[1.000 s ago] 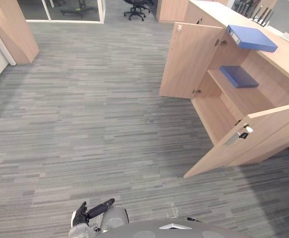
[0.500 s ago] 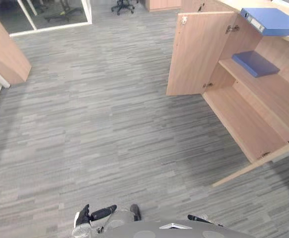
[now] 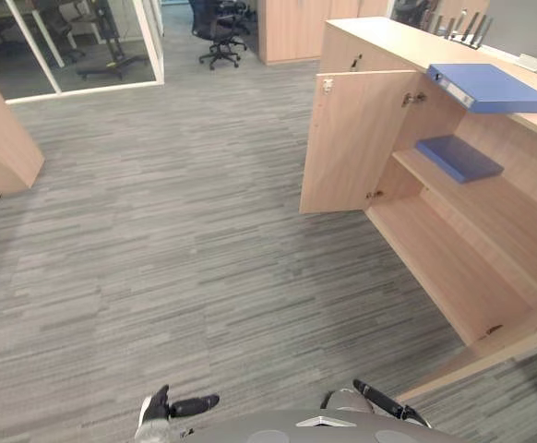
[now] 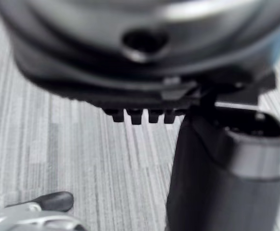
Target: Walk over to the cabinet, pick up the folder, carry it to the office cabinet, place the folder inside the office cabinet, then close the office cabinet door
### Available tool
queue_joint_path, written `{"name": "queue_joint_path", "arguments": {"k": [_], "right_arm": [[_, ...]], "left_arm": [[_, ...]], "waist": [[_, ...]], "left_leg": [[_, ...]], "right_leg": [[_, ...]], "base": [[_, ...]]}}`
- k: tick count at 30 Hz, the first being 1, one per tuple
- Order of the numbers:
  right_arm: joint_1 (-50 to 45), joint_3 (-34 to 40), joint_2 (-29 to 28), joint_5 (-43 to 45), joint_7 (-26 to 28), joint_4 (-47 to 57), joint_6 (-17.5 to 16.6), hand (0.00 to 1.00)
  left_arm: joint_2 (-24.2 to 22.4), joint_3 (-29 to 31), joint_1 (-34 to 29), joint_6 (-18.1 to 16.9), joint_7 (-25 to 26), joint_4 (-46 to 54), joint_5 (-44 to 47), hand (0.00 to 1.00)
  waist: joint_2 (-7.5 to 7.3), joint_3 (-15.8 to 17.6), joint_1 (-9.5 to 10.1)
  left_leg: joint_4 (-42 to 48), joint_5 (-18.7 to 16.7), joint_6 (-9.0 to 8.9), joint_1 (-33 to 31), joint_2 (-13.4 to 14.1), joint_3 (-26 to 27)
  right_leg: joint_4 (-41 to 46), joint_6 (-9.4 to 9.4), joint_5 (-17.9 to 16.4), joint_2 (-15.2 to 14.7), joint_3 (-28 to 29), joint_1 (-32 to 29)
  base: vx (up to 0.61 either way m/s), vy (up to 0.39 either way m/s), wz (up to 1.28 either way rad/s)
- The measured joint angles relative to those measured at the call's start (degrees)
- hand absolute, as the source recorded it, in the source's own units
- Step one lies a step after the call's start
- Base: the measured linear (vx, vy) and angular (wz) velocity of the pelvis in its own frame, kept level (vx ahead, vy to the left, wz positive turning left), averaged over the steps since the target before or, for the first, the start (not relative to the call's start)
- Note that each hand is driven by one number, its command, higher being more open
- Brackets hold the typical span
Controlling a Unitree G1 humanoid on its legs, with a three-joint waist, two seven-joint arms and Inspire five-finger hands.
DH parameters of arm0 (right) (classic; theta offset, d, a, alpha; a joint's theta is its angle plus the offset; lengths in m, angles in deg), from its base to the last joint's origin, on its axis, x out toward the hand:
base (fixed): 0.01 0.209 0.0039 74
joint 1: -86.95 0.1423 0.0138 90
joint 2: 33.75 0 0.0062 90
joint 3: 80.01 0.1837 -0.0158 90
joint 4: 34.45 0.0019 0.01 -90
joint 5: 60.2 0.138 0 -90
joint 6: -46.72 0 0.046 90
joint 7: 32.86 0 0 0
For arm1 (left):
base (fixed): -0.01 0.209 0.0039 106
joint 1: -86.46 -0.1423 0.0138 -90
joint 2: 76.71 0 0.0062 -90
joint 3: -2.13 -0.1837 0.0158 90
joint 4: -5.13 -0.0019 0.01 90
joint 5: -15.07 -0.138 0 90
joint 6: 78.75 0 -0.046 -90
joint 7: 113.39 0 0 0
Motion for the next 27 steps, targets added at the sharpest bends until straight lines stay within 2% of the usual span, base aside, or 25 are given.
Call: {"name": "queue_joint_path", "arguments": {"k": [2, 5, 7, 10, 13, 14, 15, 16, 17, 18, 19, 20, 21, 22, 23, 24, 25, 26, 27], "right_arm": [[0.01, -2.06, 0.52, 0.03, -0.18, 0.60, 0.01, 1.00], [-0.72, -3.90, 0.27, 0.02, -0.35, 0.60, 0.11, 1.00], [-1.55, -4.66, 0.16, 0.01, -0.30, 1.13, 0.10, 1.00], [-2.22, -4.80, 0.25, 0.02, 0.03, 1.19, 0.02, 1.00], [-2.79, -3.50, 0.13, 0.08, 0.24, 0.44, 0.01, 1.00], [-2.81, -2.40, 0.01, 0.14, 0.40, -0.35, 0.05, 1.00], [-2.77, -1.94, -0.11, 0.29, 0.39, -0.79, 0.06, 1.00], [-3.16, -1.93, -0.61, 0.57, 0.53, -0.85, 0.06, 1.00], [-3.56, -1.99, -0.81, 0.63, 0.60, -0.43, -0.07, 1.00], [-3.63, -2.33, 0.25, 0.64, 0.60, -0.72, -0.05, 1.00], [-3.87, -2.60, 0.53, 0.60, 0.47, -0.71, -0.06, 1.00], [-3.25, -2.69, 0.53, 0.57, -0.13, -1.17, -0.07, 1.00], [-1.70, -2.59, 0.48, 0.58, -0.29, -2.30, -0.06, 1.00], [-0.94, -2.45, 0.49, 0.59, -0.36, -2.65, 0.00, 1.00], [0.48, -2.31, 0.50, 0.59, -0.40, -3.01, -0.04, 1.00], [1.01, -2.10, 0.42, 0.59, -0.46, -3.16, -0.05, 1.00], [1.54, -1.92, 0.30, 0.60, -0.51, -3.30, -0.06, 1.00], [1.62, -1.59, 0.56, 0.79, -0.34, -3.21, -0.06, 1.00], [1.53, -1.57, 0.89, 1.14, -0.30, -3.09, -0.06, 1.00]], "left_arm": [[-0.53, 1.29, 0.24, 0.14, -0.14, 0.07, -0.39, 1.00], [-0.44, 3.17, 0.42, 0.19, -0.54, 1.09, -0.58, 1.00], [-0.63, 4.47, 0.77, 0.24, -0.61, 1.14, -1.98, 1.00], [-1.25, 6.35, 0.65, 0.33, -0.61, 1.08, -2.73, 1.00], [-1.33, 6.72, 0.09, 0.64, -0.51, 0.82, -2.69, 1.00], [-1.30, 6.93, -0.10, 0.67, -0.59, 0.70, -2.63, 1.00], [-1.07, 8.26, -0.28, 0.69, -0.84, 0.81, -2.45, 1.00], [-0.89, 10.29, -0.64, 0.76, -0.76, 1.28, -2.42, 1.00], [-1.62, 11.98, -1.21, 1.13, 0.00, 2.50, -2.07, 1.00], [-2.26, 12.82, -1.76, 1.13, 0.49, 3.01, 0.40, 1.00], [-2.64, 12.85, -1.79, 1.11, 0.71, 3.38, 1.34, 1.00], [-2.53, 11.93, -1.65, 1.09, 0.92, 3.70, 2.08, 1.00], [-1.80, 10.28, -1.10, 0.91, 0.79, 3.86, 2.18, 1.00], [-1.84, 9.98, -0.77, 0.88, 0.90, 4.18, 2.19, 1.00], [-1.88, 9.72, -0.33, 0.34, 0.98, 4.87, 2.22, 1.00], [-1.82, 9.35, -0.08, 0.14, 0.99, 5.07, 2.25, 1.00], [-1.54, 8.27, 0.43, -0.03, 1.02, 5.55, 2.18, 1.00], [-1.59, 7.43, 0.91, -0.13, 1.30, 5.58, 2.14, 1.00], [-1.91, 6.91, 0.94, -0.04, 1.59, 5.43, 2.15, 1.00]], "waist": [[0.45, 0.29, 0.08], [-0.81, 0.64, 0.37], [-1.09, 0.21, 0.94], [-0.51, -0.99, 1.08], [0.11, -2.43, 1.08], [0.55, -2.80, 1.17], [-0.23, -3.33, 1.16], [-0.69, -3.51, 1.08], [-0.21, -3.11, 1.25], [1.38, -2.66, 1.93], [1.56, -2.78, 2.45], [1.56, -2.81, 2.77], [1.19, -2.67, 2.70], [0.91, -2.54, 2.78], [0.56, -1.46, 2.74], [0.44, -0.86, 2.78], [0.12, -0.09, 2.92], [0.65, -0.09, 2.73], [1.44, -0.19, 2.62]], "left_leg": [[-1.85, 1.16, -2.18, 0.47, 1.75, 1.62], [-3.49, 1.75, -3.12, 1.82, 3.08, 1.80], [-4.21, 1.44, -3.02, 2.34, 3.68, 1.78], [-4.78, 0.49, -3.99, 2.28, 5.08, 1.68], [-1.41, -2.25, -4.79, 0.95, 8.29, 1.48], [3.55, -3.93, -4.57, -0.27, 10.03, 1.41], [10.76, -5.07, -3.77, -2.92, 11.56, 1.18], [21.95, -5.37, -2.47, -7.35, 13.85, -0.04], [37.55, -3.37, 0.91, -12.95, 17.19, -2.73], [49.54, 2.02, 3.16, -16.37, 20.71, -4.86], [53.63, 4.39, 3.04, -17.64, 21.79, -5.83], [59.13, 2.04, 2.27, -20.16, 21.83, -7.35], [60.49, -1.18, 2.02, -23.16, 20.23, -7.90], [60.09, -2.56, 1.89, -24.64, 19.52, -7.67], [57.29, -4.98, 1.39, -27.11, 17.69, -7.63], [54.83, -5.77, 0.71, -28.17, 16.45, -7.64], [45.73, -5.89, -0.23, -29.31, 13.59, -7.75], [32.57, -3.97, -1.37, -29.54, 10.87, -9.00], [24.93, -1.86, -1.63, -29.32, 9.93, -10.49]], "right_leg": [[0.27, -1.60, -1.33, 2.73, 0.31, -1.08], [2.30, -2.37, -3.84, 3.63, -0.79, -1.07], [3.32, -2.50, -4.90, 3.77, -1.24, -1.02], [3.08, -2.51, -5.42, 4.82, -1.87, -1.10], [-0.21, -2.58, -5.84, 8.30, -2.20, 0.45], [-2.31, -2.89, -6.20, 10.19, -2.24, 1.95], [-4.11, -2.87, -6.16, 11.21, -2.18, 3.22], [-6.12, -2.99, -5.86, 12.28, -1.99, 4.91], [-8.87, -3.50, -5.41, 14.13, -1.17, 8.64], [-11.03, -4.18, -5.54, 16.47, 0.28, 12.55], [-11.52, -4.74, -5.93, 17.04, 1.17, 13.83], [-11.90, -4.71, -6.76, 17.02, 3.10, 15.77], [-12.30, -4.42, -7.05, 16.12, 4.95, 17.01], [-12.39, -4.35, -7.01, 15.57, 5.74, 17.59], [-12.59, -3.93, -6.80, 14.12, 7.29, 18.77], [-12.75, -3.57, -6.75, 13.21, 8.17, 19.38], [-13.08, -1.71, -7.16, 11.04, 9.60, 20.05], [-12.97, 0.11, -8.38, 9.45, 11.13, 20.24], [-12.93, 1.07, -9.00, 9.11, 11.89, 20.41]], "base": [[0.11, -0.203, -0.30], [0.07, -0.162, 0.01], [0.04, -0.098, 0.09], [0.04, -0.041, 0.06], [0.15, -0.023, 0.00], [0.20, -0.040, -0.02], [0.23, -0.105, -0.06], [0.28, -0.165, -0.18], [0.32, -0.137, -0.44], [0.30, -0.051, -0.55], [0.31, 0.056, -0.68], [0.31, 0.082, -0.69], [0.32, 0.092, -0.71], [0.32, 0.137, -0.78], [0.25, 0.148, -0.66], [0.28, 0.230, -0.76], [0.24, 0.277, -0.68], [0.25, 0.309, -0.61], [0.35, 0.425, -0.67]]}}
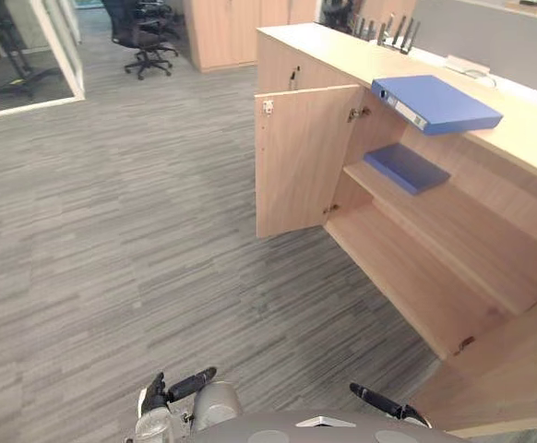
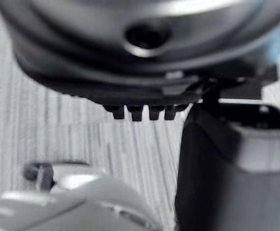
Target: Walk over to the cabinet, pick up the folder, carry it to the office cabinet, place the folder inside the office cabinet, then close the office cabinet door
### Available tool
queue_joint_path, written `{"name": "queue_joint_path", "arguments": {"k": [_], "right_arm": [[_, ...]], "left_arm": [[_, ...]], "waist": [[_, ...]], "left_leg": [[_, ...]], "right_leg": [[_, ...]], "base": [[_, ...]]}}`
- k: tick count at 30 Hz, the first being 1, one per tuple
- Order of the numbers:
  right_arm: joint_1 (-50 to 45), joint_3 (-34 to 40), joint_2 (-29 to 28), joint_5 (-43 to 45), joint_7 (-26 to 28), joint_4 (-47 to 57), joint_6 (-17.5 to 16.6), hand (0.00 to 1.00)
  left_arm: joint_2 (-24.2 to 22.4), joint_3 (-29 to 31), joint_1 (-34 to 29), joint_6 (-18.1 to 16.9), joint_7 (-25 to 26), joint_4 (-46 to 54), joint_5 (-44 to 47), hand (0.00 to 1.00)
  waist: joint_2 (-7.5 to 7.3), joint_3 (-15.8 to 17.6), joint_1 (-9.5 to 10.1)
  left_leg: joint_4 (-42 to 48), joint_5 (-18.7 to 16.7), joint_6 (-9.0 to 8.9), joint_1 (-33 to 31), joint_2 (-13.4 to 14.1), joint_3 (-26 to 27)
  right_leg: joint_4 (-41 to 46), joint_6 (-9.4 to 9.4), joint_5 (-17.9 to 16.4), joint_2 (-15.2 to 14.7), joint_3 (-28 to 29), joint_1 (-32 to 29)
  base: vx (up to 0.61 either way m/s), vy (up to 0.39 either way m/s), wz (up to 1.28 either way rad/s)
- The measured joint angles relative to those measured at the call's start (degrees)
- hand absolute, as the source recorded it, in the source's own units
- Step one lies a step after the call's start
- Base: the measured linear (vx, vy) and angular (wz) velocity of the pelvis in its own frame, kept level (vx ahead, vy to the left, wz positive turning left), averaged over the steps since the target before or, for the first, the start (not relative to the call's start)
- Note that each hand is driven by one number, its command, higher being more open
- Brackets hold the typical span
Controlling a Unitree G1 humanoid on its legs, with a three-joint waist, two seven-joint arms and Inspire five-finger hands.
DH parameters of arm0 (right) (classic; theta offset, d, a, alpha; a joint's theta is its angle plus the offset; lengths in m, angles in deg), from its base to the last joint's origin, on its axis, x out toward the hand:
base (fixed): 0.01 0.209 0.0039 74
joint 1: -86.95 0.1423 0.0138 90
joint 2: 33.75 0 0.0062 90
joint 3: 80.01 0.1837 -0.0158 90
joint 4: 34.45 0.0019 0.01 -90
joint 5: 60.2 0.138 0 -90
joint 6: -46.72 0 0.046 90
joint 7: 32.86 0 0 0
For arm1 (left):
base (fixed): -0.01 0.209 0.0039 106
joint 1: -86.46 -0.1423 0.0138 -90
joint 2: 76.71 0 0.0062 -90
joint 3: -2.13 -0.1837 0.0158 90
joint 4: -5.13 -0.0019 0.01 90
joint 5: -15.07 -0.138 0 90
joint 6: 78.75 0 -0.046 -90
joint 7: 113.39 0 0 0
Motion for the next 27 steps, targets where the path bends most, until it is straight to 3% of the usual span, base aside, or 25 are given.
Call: {"name": "queue_joint_path", "arguments": {"k": [1, 4, 5, 8, 11, 13, 14, 15, 16, 17, 18, 19, 21, 23, 24, 26, 27], "right_arm": [[-0.49, -0.68, -0.84, 0.23, -0.23, 0.45, 0.06, 1.00], [-0.11, -1.83, -2.62, 1.16, -0.17, 0.90, 0.00, 1.00], [0.23, -1.77, -3.50, 1.21, -0.21, 0.86, -0.01, 1.00], [0.57, -1.66, -4.11, 1.08, 0.28, 0.96, -0.10, 1.00], [0.06, -1.33, -3.61, 1.07, 0.91, 0.39, -0.02, 1.00], [-0.36, -0.28, -2.23, 1.07, 1.47, -0.32, 0.06, 1.00], [-0.75, 0.72, -1.51, 1.06, 1.47, -0.29, 0.00, 1.00], [-0.64, 1.03, -1.02, 1.08, 1.44, -0.28, 0.02, 1.00], [-0.48, 2.31, -0.52, 1.22, 1.41, -0.02, 0.02, 1.00], [-0.53, 2.42, 0.07, 1.17, 1.25, -0.03, 0.00, 1.00], [-0.67, 2.40, 0.32, 1.10, 1.20, 0.09, -0.14, 1.00], [-0.82, 2.44, 0.47, 1.08, 0.72, 0.32, -0.45, 1.00], [0.24, 2.95, 0.46, 1.16, 0.95, 0.48, -0.62, 1.00], [0.80, 2.91, 0.04, 1.11, 0.81, 0.55, -0.98, 1.00], [0.63, 2.94, -0.42, 1.12, 0.32, 1.27, -1.09, 1.00], [0.09, 2.91, -0.65, 1.11, 0.13, 2.06, -1.04, 1.00], [-0.79, 2.77, -1.37, 1.13, -0.05, 3.36, -1.08, 1.00]], "left_arm": [[0.27, -0.11, -0.62, 0.23, 0.16, 0.00, 0.08, 1.00], [1.58, 0.18, 0.66, 0.16, 0.91, 0.03, 0.10, 1.00], [1.55, 1.02, 0.81, 0.31, 0.60, -0.39, 0.08, 1.00], [0.87, 1.97, -0.09, 0.38, 0.59, -1.02, 0.09, 1.00], [0.80, 1.58, -0.68, 0.30, 0.26, -3.50, 0.09, 1.00], [0.43, 0.07, -1.00, 0.32, 0.15, -4.66, 0.10, 1.00], [0.43, -0.85, -1.88, 0.21, 0.02, -4.56, 0.09, 1.00], [0.47, -1.07, -2.21, 0.18, -0.11, -4.58, 0.07, 1.00], [0.45, -1.78, -2.42, 0.18, -0.21, -4.75, 0.12, 1.00], [0.91, -2.20, -2.47, 0.19, -0.58, -5.50, 0.01, 1.00], [0.96, -2.51, -2.51, 0.23, -0.61, -5.74, -0.02, 1.00], [1.10, -2.46, -2.75, 0.23, -0.58, -5.95, -0.33, 1.00], [1.04, -2.76, -2.46, 0.29, -0.61, -6.76, -0.36, 1.00], [1.37, -2.93, -1.75, 0.32, -0.98, -7.18, -0.37, 1.00], [1.53, -2.45, -1.30, 0.32, -1.05, -7.21, -0.34, 1.00], [1.39, -1.45, -1.18, 0.33, -1.01, -7.21, -0.36, 1.00], [1.25, -0.05, -1.22, 0.33, -0.88, -7.12, -0.38, 1.00]], "waist": [[-0.79, -0.23, 0.37], [-3.99, -0.15, 0.74], [-4.10, -0.21, 0.58], [-3.90, -2.11, 1.18], [-3.43, -4.07, 1.67], [-1.90, -4.88, 1.64], [-1.18, -5.04, 1.56], [-1.18, -4.99, 1.49], [-1.31, -4.95, 0.59], [-1.44, -4.79, -0.48], [-1.35, -4.82, -0.89], [-0.92, -4.58, -1.42], [0.16, -3.59, -1.66], [0.04, -1.58, -1.52], [-0.43, -0.55, -1.53], [-0.67, -0.09, -1.41], [-1.27, 0.19, -1.46]], "left_leg": [[-5.25, 6.37, -1.30, 2.73, -3.16, 0.31], [-4.72, 5.08, 0.13, 2.26, -5.55, 1.66], [-2.57, 3.74, 0.96, 1.77, -5.79, 2.09], [-4.00, 3.08, 1.93, 3.88, -6.88, 4.99], [-10.64, 3.41, 2.57, 9.48, -10.85, 6.48], [-13.96, 3.99, 3.51, 12.96, -12.62, 6.71], [-16.56, 4.06, 3.75, 15.48, -13.99, 6.48], [-17.99, 4.14, 3.97, 17.12, -14.93, 6.36], [-19.96, 2.93, 5.71, 19.80, -17.02, 6.11], [-20.50, 2.34, 6.47, 21.22, -18.69, 6.08], [-20.85, 2.04, 6.69, 21.89, -18.98, 6.29], [-21.38, 1.76, 6.99, 22.65, -18.74, 6.71], [-22.29, 1.91, 7.20, 24.34, -16.76, 7.89], [-22.84, 1.98, 7.07, 25.56, -14.09, 9.10], [-23.40, 2.02, 6.92, 26.65, -13.16, 9.79], [-24.58, 2.20, 6.37, 27.89, -12.84, 10.63], [-25.69, 1.97, 4.89, 29.25, -12.72, 11.40]], "right_leg": [[-0.15, 1.39, -0.80, -2.30, 2.92, 1.34], [-0.42, 1.26, 0.73, -3.18, 3.74, -0.30], [-1.29, 1.85, 2.15, -3.61, 4.57, 0.44], [-2.80, 2.87, 6.52, -5.79, 7.06, 0.54], [-0.92, 3.65, 8.01, -9.23, 9.30, 0.46], [6.49, 3.66, 7.99, -10.90, 10.81, -2.33], [16.41, 3.51, 7.89, -12.31, 11.55, -6.88], [22.21, 3.16, 7.93, -13.71, 11.47, -9.64], [32.01, 0.27, 8.94, -17.27, 8.96, -13.52], [37.79, -3.98, 10.98, -21.74, 3.68, -15.08], [39.51, -5.30, 11.82, -23.46, 1.27, -15.49], [43.17, -5.35, 10.68, -24.74, -2.22, -16.87], [46.25, -3.32, 4.09, -22.98, -7.98, -18.79], [43.50, -2.51, -1.57, -18.35, -13.67, -20.61], [38.34, -2.24, -2.22, -16.18, -15.82, -21.80], [33.44, -1.75, -1.91, -14.96, -16.39, -22.64], [25.56, -0.72, -0.16, -13.81, -16.54, -23.58]], "base": [[0.34, 0.331, -0.40], [0.35, 0.184, -0.12], [0.29, 0.156, -0.09], [0.31, 0.211, -0.32], [0.23, 0.165, -0.39], [0.15, 0.159, -0.26], [0.12, 0.164, -0.28], [0.15, 0.193, -0.23], [0.14, 0.163, -0.03], [0.14, 0.158, 0.00], [0.13, 0.138, -0.10], [0.12, 0.082, -0.29], [0.10, 0.021, -0.35], [0.04, -0.072, -0.34], [0.04, -0.124, -0.28], [0.06, -0.146, -0.25], [0.08, -0.169, -0.25]]}}
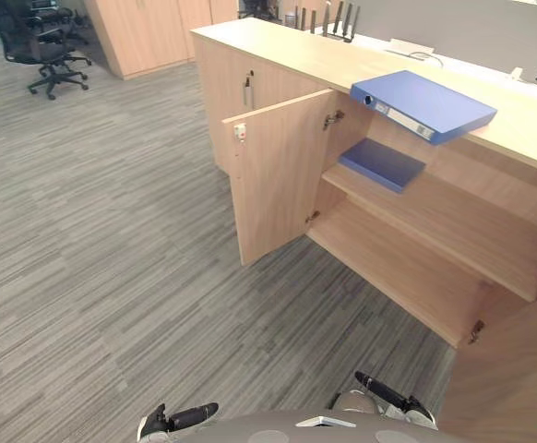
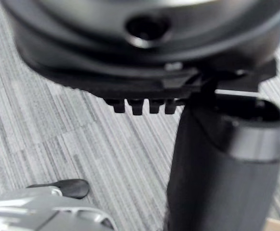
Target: Walk over to the cabinet, pick up the folder, carry it to the office cabinet, place the folder inside the office cabinet, then close the office cabinet door
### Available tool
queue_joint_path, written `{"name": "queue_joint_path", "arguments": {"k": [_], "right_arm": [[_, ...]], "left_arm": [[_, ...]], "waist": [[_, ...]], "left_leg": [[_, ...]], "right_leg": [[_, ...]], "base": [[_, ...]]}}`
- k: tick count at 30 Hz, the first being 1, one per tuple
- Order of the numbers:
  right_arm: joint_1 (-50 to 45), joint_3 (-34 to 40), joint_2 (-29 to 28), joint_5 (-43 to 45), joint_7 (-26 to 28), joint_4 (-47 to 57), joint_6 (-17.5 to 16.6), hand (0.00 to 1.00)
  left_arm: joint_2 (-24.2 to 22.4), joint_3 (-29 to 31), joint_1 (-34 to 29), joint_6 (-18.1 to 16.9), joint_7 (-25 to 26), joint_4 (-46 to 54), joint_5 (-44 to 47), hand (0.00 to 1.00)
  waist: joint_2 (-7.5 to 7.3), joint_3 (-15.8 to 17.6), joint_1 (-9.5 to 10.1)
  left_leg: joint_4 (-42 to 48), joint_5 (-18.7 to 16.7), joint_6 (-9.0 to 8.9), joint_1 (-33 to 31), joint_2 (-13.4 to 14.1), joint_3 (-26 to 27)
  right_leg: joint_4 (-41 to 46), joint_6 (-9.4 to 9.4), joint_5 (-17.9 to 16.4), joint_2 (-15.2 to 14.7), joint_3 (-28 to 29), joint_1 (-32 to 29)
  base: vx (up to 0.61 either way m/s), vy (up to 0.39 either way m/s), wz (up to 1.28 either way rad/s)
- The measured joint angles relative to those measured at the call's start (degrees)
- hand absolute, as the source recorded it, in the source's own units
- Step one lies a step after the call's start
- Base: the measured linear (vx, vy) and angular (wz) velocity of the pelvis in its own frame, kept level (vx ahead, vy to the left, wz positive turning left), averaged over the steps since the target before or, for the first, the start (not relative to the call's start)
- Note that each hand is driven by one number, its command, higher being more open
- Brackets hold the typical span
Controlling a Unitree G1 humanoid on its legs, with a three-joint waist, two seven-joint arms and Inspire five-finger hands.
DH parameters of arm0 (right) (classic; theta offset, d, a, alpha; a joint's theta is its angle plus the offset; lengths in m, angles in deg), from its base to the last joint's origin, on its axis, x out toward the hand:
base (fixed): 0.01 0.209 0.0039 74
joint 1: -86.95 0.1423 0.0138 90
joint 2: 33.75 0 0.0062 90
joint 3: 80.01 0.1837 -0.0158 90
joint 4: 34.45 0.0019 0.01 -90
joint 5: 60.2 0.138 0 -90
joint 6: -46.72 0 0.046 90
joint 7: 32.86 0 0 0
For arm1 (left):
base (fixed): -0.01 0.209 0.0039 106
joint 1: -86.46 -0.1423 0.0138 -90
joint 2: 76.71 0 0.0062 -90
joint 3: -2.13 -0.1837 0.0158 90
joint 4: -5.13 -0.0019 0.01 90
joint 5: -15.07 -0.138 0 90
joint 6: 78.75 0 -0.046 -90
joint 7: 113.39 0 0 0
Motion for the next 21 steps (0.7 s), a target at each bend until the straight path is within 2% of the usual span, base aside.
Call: {"name": "queue_joint_path", "arguments": {"k": [2, 3, 4, 6, 9, 11, 13, 15, 16, 17, 18, 19, 20, 21], "right_arm": [[-0.67, -0.01, -0.75, 0.04, -0.06, 0.20, 0.07, 1.00], [-1.44, 0.04, -0.73, 0.13, -0.05, 0.31, 0.20, 1.00], [-2.01, -0.08, -0.33, 0.03, -0.13, 0.95, 0.20, 1.00], [-2.18, -0.31, -0.23, 0.00, -0.19, 2.10, 0.18, 1.00], [-2.28, -0.66, -0.31, -0.04, -0.25, 2.09, 0.66, 1.00], [-2.24, -0.89, -0.31, -0.07, -0.09, 2.06, 0.86, 1.00], [-2.14, -0.90, -0.42, -0.04, 0.08, 1.68, 0.88, 1.00], [-1.88, -0.70, -0.95, 0.03, 0.01, -0.05, 0.91, 1.00], [-1.99, -0.83, -0.97, 0.07, 0.02, -0.26, 0.91, 1.00], [-2.03, -1.43, -0.86, 0.05, 0.06, -0.51, 0.88, 1.00], [-1.79, -1.83, -0.43, 0.05, 0.09, -0.57, 0.88, 1.00], [-1.11, -2.84, 0.62, 0.03, 0.08, -1.03, 0.74, 1.00], [0.01, -3.22, 0.92, 0.04, -0.14, -2.10, 0.68, 1.00], [0.58, -3.33, 0.87, 0.05, -0.22, -2.75, 0.67, 1.00]], "left_arm": [[-0.05, 1.15, 0.04, 0.01, 0.11, 0.26, -0.01, 1.00], [-0.58, 2.13, 0.08, 0.08, 0.53, 0.43, -0.06, 1.00], [-1.31, 2.04, 0.27, 0.09, 0.68, 0.64, -0.14, 1.00], [-2.15, 2.15, 0.77, 0.12, 0.59, 2.46, -2.08, 1.00], [-2.35, 2.02, 1.60, 0.15, 0.28, 3.62, -2.23, 1.00], [-2.54, 2.02, 1.56, 0.15, 0.18, 3.81, -2.26, 1.00], [-2.33, 2.03, 1.42, 0.24, 0.02, 3.57, -2.23, 1.00], [-1.02, 2.02, 1.35, 0.30, -0.26, 3.19, -2.09, 1.00], [-0.80, 2.08, 1.36, 0.31, -0.12, 3.23, -2.08, 1.00], [-0.75, 2.11, 1.28, 0.32, -0.13, 3.32, -2.06, 1.00], [-1.00, 2.12, 1.18, 0.37, -0.11, 3.33, -2.05, 1.00], [-1.06, 1.97, 0.93, 0.46, -0.12, 3.34, -1.97, 1.00], [-0.95, 1.80, 0.90, 0.49, -0.19, 3.43, -1.90, 1.00], [-0.89, 1.78, 0.86, 0.49, -0.07, 3.59, -1.85, 1.00]], "waist": [[-0.67, 0.36, -0.03], [-1.17, 0.70, -0.09], [-0.14, 0.25, -0.05], [0.50, 0.59, 0.00], [0.32, 0.67, -0.03], [0.58, -0.67, -0.02], [0.60, -1.66, -0.07], [-0.83, -3.02, -0.26], [-0.98, -3.16, -0.21], [-0.47, -3.04, 0.01], [0.30, -2.98, 0.08], [1.34, -2.78, 0.24], [1.76, -2.79, 0.35], [1.64, -2.73, 0.36]], "left_leg": [[-0.13, -0.66, -1.37, 0.90, 0.04, 0.25], [-0.04, -1.67, -2.51, 1.79, 1.05, 0.39], [-0.10, -1.84, -3.80, 1.77, 2.79, 0.99], [-0.96, -1.02, -5.49, 1.66, 4.40, 2.42], [-1.68, -0.86, -5.81, 2.35, 6.35, 3.67], [-2.04, -2.10, -6.51, 3.02, 9.12, 5.78], [-0.81, -3.11, -5.76, 3.13, 11.21, 7.26], [12.76, -3.57, -6.57, -1.15, 15.95, 7.67], [18.29, -3.58, -6.57, -2.70, 17.61, 7.45], [30.39, -2.65, -5.14, -5.79, 21.36, 6.26], [37.01, -1.07, -3.20, -7.54, 23.36, 5.12], [49.85, 3.33, -1.44, -12.03, 26.67, 2.14], [59.94, 2.68, -1.79, -16.08, 27.59, -0.26], [63.04, 1.93, -2.14, -17.92, 27.27, -0.84]], "right_leg": [[-5.05, -0.40, 2.61, 0.40, 0.06, 0.04], [-5.91, -1.68, 6.35, 1.49, -0.30, 1.03], [-7.02, -2.06, 5.80, 3.48, -1.49, 1.50], [-7.06, -2.98, 4.23, 5.70, -2.23, 1.01], [-6.31, -3.39, 1.76, 7.56, -3.10, 0.91], [-6.67, -3.88, -0.37, 10.64, -3.58, 1.03], [-7.74, -4.58, -1.55, 13.30, -3.68, 1.40], [-13.76, -4.37, -0.31, 17.44, -2.23, 4.34], [-15.75, -5.31, 0.65, 18.69, -1.46, 5.78], [-18.93, -6.62, 1.57, 21.33, 0.32, 9.15], [-20.35, -7.01, 1.80, 22.74, 1.61, 10.94], [-22.48, -7.73, 2.14, 24.71, 4.59, 13.81], [-23.53, -7.83, 2.10, 25.19, 7.59, 15.78], [-24.06, -7.82, 2.11, 24.98, 8.96, 16.69]], "base": [[0.12, -0.185, -0.16], [0.18, -0.235, -0.12], [0.22, -0.287, -0.12], [0.20, -0.242, -0.13], [0.13, -0.171, -0.01], [0.14, -0.157, -0.24], [0.17, -0.132, -0.37], [0.25, -0.189, -0.46], [0.27, -0.174, -0.59], [0.25, -0.128, -0.64], [0.32, -0.065, -1.00], [0.34, 0.001, -1.19], [0.28, 0.027, -1.18], [0.17, 0.079, -1.01]]}}
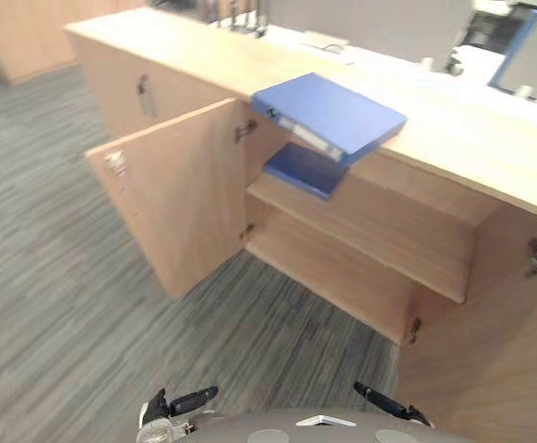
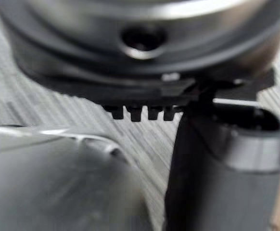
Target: Walk over to the cabinet, pick up the folder, carry it to the office cabinet, place the folder inside the office cabinet, then close the office cabinet door
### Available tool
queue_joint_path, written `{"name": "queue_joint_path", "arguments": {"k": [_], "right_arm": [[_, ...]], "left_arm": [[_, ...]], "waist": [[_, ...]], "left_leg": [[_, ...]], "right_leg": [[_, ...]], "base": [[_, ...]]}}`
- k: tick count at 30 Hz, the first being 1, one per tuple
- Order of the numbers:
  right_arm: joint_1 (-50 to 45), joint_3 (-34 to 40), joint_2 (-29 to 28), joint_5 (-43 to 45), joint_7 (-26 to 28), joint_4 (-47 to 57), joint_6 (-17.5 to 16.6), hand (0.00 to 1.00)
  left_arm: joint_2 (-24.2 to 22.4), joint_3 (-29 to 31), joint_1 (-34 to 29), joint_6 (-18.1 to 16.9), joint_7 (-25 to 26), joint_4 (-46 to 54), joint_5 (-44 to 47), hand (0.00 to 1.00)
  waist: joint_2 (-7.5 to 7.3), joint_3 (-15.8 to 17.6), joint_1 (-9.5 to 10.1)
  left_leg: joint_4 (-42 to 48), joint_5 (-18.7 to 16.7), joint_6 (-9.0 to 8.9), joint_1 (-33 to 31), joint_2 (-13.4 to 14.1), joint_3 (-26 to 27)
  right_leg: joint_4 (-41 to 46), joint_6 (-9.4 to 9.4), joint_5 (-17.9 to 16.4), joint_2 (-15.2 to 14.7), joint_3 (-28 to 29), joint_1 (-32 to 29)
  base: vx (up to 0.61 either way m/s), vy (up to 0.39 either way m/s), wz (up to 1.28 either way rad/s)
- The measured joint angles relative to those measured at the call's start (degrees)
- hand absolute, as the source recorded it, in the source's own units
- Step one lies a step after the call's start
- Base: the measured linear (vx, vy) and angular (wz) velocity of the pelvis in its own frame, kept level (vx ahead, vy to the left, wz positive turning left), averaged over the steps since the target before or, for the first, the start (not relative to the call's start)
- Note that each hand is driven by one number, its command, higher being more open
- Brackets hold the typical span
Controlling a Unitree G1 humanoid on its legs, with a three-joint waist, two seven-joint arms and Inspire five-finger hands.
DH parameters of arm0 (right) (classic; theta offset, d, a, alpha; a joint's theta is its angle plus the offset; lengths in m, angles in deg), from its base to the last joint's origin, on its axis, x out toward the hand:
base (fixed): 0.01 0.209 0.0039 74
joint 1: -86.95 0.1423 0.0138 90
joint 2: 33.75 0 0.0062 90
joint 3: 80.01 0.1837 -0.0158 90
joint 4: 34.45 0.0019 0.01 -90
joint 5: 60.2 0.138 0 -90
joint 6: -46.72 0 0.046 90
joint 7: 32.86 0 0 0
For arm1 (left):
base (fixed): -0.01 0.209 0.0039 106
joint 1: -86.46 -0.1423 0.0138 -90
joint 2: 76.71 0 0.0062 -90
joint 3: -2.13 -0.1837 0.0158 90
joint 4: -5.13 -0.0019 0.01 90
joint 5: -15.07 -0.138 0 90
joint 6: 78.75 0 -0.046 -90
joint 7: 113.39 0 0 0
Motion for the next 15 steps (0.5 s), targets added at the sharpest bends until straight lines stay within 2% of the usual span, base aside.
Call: {"name": "queue_joint_path", "arguments": {"k": [1, 2, 3, 4, 5, 6, 7, 8, 9, 10, 11, 12, 13, 15], "right_arm": [[0.66, -0.03, -0.15, 0.01, 0.00, -0.90, 0.01, 1.00], [1.28, -0.23, -0.30, 0.00, -0.01, -1.77, 0.10, 1.00], [2.00, -1.13, -0.28, -0.03, 0.00, -2.97, 0.25, 1.00], [2.28, -1.18, -0.34, -0.04, 0.10, -3.44, 0.27, 1.00], [3.03, -1.18, -0.69, -0.04, 0.22, -4.32, 0.30, 1.00], [3.42, -1.17, -0.74, -0.07, 0.20, -4.40, 0.29, 1.00], [3.49, -1.21, -0.70, -0.07, 0.23, -4.36, 0.24, 1.00], [3.37, -1.33, -0.45, -0.07, 0.34, -4.17, -0.01, 1.00], [3.25, -1.21, 0.03, 0.22, 0.38, -3.79, -0.02, 1.00], [3.13, -1.36, -0.65, 0.00, 0.34, -3.75, -0.02, 1.00], [2.71, -1.76, -1.78, -0.08, 0.47, -3.52, -0.03, 1.00], [2.52, -1.82, -2.22, -0.11, 0.54, -3.48, -0.05, 1.00], [2.46, -1.66, -2.75, -0.11, 0.63, -3.60, -0.01, 1.00], [2.21, -1.76, -2.73, -0.19, 0.65, -3.57, -0.01, 1.00]], "left_arm": [[0.00, -0.07, -0.11, -0.04, 0.19, 0.31, 0.02, 1.00], [0.34, -1.07, -0.01, -0.25, 0.56, 0.81, 0.08, 1.00], [0.75, -2.24, 0.24, -0.52, 1.02, 1.26, 0.18, 1.00], [0.64, -2.32, 0.34, -0.78, 1.20, 1.64, 0.25, 1.00], [0.69, -2.54, 0.30, -1.39, 1.32, 2.50, 0.23, 1.00], [1.00, -3.25, 0.34, -1.92, 1.37, 2.58, 0.20, 1.00], [1.10, -3.71, 0.39, -2.02, 1.42, 2.56, 0.19, 1.00], [1.07, -4.86, 0.62, -2.05, 1.64, 2.30, 0.16, 1.00], [0.72, -5.05, 1.13, -2.06, 1.49, 1.48, 0.16, 1.00], [1.51, -4.88, 1.45, -1.93, 1.46, 1.19, 0.15, 1.00], [2.58, -4.83, 2.20, -1.98, 1.97, 1.26, 0.15, 1.00], [2.91, -4.79, 2.47, -1.98, 2.04, 1.24, 0.16, 1.00], [3.31, -4.58, 2.47, -1.91, 1.84, 0.68, 0.20, 1.00], [3.25, -4.39, 2.17, -1.74, 1.72, -0.51, 0.21, 1.00]], "waist": [[-0.34, 0.16, 0.09], [-0.61, 0.30, 0.26], [-1.03, 0.64, 1.03], [-1.25, 0.93, 1.39], [-1.77, 1.65, 1.71], [-2.05, 2.26, 1.51], [-2.06, 2.27, 1.45], [-1.24, 2.32, 1.20], [0.31, 2.75, 1.04], [-1.38, 2.82, 1.02], [-3.95, 2.82, 1.20], [-4.64, 2.89, 1.42], [-5.24, 2.95, 1.43], [-5.44, 2.59, 1.43]], "left_leg": [[2.40, -1.37, -0.07, -2.56, -1.02, -0.69], [1.83, -3.53, 0.00, -5.99, -3.19, -2.09], [-2.40, -6.13, -0.53, -8.78, -6.07, -3.71], [-5.59, -7.27, -1.04, -9.74, -7.45, -4.45], [-13.87, -8.52, -2.06, -11.05, -10.64, -7.10], [-23.21, -8.42, -2.76, -11.60, -13.75, -11.06], [-28.31, -7.73, -3.73, -11.69, -14.98, -13.37], [-38.26, -5.12, -4.78, -11.60, -16.39, -18.27], [-40.48, 2.19, -6.31, -10.74, -16.98, -19.02], [-41.11, 1.48, -6.12, -10.11, -18.20, -17.88], [-42.64, 1.23, -5.23, -9.46, -20.19, -16.44], [-42.41, 0.73, -4.63, -9.52, -20.88, -15.91], [-41.90, -0.33, -3.86, -9.36, -21.88, -14.91], [-44.37, -0.68, -2.66, -6.64, -23.73, -12.56]], "right_leg": [[-0.94, 0.13, 0.07, -0.47, 1.97, 1.68], [-2.22, 0.63, 0.39, -1.33, 4.34, 3.74], [-2.81, 1.11, 0.68, -2.71, 6.80, 4.83], [-2.79, 1.24, 0.76, -3.48, 8.15, 5.25], [-2.84, 1.42, 0.82, -5.16, 10.41, 5.92], [-2.97, 2.46, 0.60, -6.88, 11.62, 6.71], [-3.15, 3.65, 0.40, -7.69, 12.41, 6.82], [-4.06, 6.74, -0.19, -8.49, 13.99, 7.00], [-4.39, 9.06, -0.61, -9.19, 15.50, 7.67], [-4.55, 9.39, -0.41, -10.68, 15.49, 7.83], [-4.43, 9.54, 0.11, -12.82, 13.19, 7.20], [-4.36, 9.48, 0.53, -13.69, 12.29, 7.09], [-4.54, 10.48, 1.75, -15.04, 11.88, 7.15], [-4.37, 11.46, 3.96, -17.51, 12.15, 7.39]], "base": [[0.24, 0.133, -0.87], [0.30, 0.174, -1.07], [0.27, 0.183, -1.02], [0.26, 0.259, -1.10], [0.27, 0.345, -1.04], [0.27, 0.374, -1.00], [0.20, 0.367, -0.97], [0.21, 0.433, -0.88], [0.23, 0.427, -0.75], [0.23, 0.356, -0.42], [0.18, 0.202, -0.20], [0.21, 0.222, -0.22], [0.20, 0.235, -0.25], [0.21, 0.258, -0.37]]}}
